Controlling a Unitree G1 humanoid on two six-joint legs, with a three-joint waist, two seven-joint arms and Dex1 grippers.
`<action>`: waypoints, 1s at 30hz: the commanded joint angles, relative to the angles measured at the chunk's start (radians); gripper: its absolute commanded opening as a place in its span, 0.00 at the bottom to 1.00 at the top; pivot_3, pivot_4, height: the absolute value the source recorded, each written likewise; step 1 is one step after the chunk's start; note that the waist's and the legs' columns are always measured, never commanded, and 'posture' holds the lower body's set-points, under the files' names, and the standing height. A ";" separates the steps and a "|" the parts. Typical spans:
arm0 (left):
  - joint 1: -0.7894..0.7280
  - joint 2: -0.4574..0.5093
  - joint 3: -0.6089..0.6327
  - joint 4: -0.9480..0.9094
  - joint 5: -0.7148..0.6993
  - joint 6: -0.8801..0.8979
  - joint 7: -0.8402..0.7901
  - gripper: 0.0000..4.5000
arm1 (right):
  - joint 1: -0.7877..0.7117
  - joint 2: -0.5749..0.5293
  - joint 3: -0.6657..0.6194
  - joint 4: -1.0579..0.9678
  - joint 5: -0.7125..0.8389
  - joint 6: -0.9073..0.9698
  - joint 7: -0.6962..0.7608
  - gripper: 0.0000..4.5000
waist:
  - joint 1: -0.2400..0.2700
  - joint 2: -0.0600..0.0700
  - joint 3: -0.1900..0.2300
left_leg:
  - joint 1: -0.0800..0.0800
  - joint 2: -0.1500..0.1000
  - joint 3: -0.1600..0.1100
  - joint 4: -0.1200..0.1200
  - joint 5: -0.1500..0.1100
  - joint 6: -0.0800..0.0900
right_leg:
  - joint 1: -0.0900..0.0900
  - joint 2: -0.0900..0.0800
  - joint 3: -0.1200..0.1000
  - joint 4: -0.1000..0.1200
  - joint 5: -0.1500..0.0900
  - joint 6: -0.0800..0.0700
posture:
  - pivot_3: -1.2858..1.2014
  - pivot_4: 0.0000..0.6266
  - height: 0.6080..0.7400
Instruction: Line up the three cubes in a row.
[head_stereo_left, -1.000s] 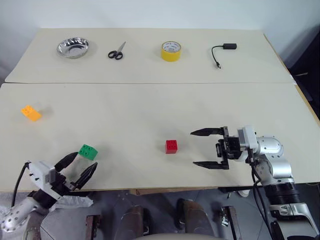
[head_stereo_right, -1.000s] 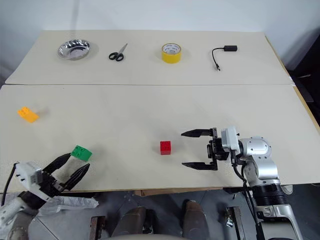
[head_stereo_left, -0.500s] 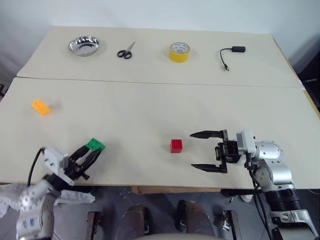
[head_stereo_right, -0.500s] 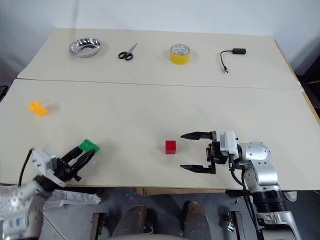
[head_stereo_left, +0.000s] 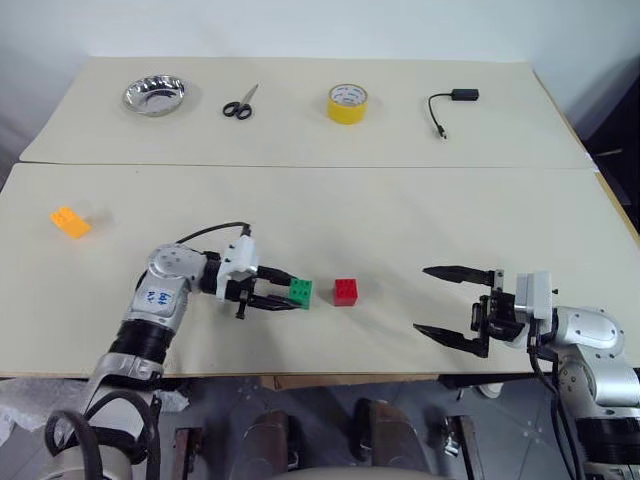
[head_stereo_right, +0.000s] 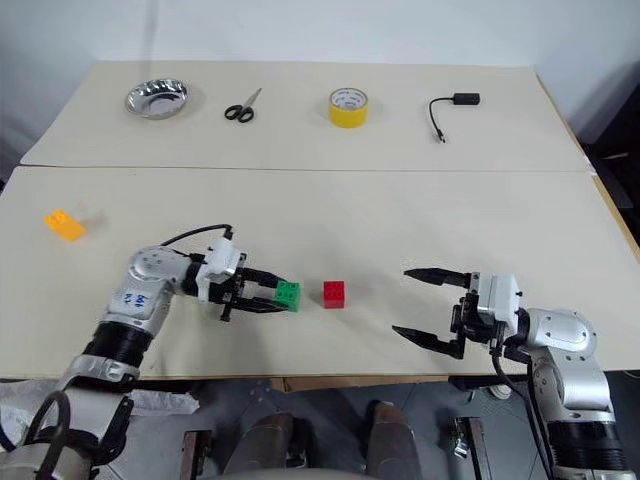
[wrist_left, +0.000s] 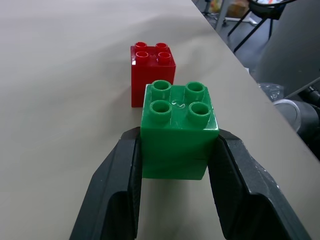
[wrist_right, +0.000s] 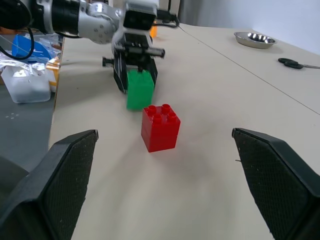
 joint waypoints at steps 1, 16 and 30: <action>-0.014 0.000 0.025 0.046 0.005 -0.043 -0.005 0.33 | 0.025 -0.006 -0.026 -0.061 0.023 0.003 -0.025 1.00 | 0.003 0.000 0.000 | 0.000 0.001 0.000 0.000 0.000 0.000 | 0.000 0.000 0.000 0.000 0.000 0.000 | 0.52 0.24 1.00; 0.028 0.058 0.068 0.078 0.007 -0.069 -0.027 0.33 | 0.002 0.000 0.012 -0.035 0.015 -0.006 -0.016 1.00 | 0.004 -0.001 0.000 | 0.000 0.002 -0.002 0.001 0.000 0.001 | 0.000 -0.003 0.000 0.001 0.000 0.000 | 0.52 0.24 1.00; 0.292 0.154 0.386 -0.252 -0.187 0.053 0.148 0.99 | -0.151 0.053 0.119 -0.013 0.048 0.040 0.032 1.00 | -0.013 -0.001 0.001 | 0.000 0.003 -0.003 0.001 0.000 0.001 | 0.000 -0.004 0.000 0.001 0.000 0.000 | 0.52 0.24 1.00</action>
